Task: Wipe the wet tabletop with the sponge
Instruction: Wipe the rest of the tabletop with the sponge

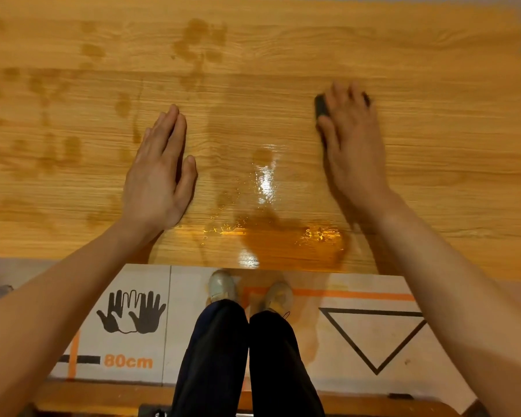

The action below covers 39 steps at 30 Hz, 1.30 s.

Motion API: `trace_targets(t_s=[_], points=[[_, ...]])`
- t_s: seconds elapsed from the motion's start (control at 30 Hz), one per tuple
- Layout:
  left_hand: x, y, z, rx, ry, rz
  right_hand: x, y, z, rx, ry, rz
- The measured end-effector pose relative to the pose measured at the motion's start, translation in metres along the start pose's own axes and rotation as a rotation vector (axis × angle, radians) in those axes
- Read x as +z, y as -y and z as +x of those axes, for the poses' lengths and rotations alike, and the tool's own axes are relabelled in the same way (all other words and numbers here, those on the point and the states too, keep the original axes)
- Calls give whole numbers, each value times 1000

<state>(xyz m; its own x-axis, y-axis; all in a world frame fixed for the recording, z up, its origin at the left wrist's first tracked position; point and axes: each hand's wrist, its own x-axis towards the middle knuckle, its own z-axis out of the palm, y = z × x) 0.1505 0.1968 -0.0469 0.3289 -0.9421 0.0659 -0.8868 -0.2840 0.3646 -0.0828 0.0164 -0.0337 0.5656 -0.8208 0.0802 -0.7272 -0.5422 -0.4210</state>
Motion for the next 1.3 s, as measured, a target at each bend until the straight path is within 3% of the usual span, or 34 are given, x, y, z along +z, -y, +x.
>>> trace_targets(t_s=[0.1, 0.2, 0.27, 0.37, 0.5, 0.57, 0.7, 0.8, 1.0, 1.1, 1.2, 1.3], points=[[-1, 1, 0, -3, -5, -7, 14, 27, 8, 120, -35, -48], [1, 1, 0, 0, -19, -9, 32, 70, -51, -168, 99, -131], [2, 2, 1, 4, -22, -16, 31, 82, -86, -314, 185, -49], [3, 3, 2, 7, -40, -32, 22, 68, -58, -434, 198, -43], [2, 3, -1, 27, -61, -39, 29, 57, 30, -75, 53, -29], [2, 3, 0, 26, -46, -35, 38, 75, 34, 18, -5, -37], [3, 4, 2, 6, -10, -22, 53, 118, -48, -302, 64, -63], [4, 3, 4, 8, -6, -31, 49, 113, -61, -409, 191, -19], [3, 2, 2, 13, -11, -15, 54, 107, 44, -18, 8, 11], [3, 1, 1, 5, -8, -24, 62, 124, -8, -92, 30, 7], [2, 3, 3, 1, -11, -46, 58, 134, -69, -255, 158, 39], [-1, 7, 1, 45, 9, -101, 40, 105, -65, -263, 188, 0]])
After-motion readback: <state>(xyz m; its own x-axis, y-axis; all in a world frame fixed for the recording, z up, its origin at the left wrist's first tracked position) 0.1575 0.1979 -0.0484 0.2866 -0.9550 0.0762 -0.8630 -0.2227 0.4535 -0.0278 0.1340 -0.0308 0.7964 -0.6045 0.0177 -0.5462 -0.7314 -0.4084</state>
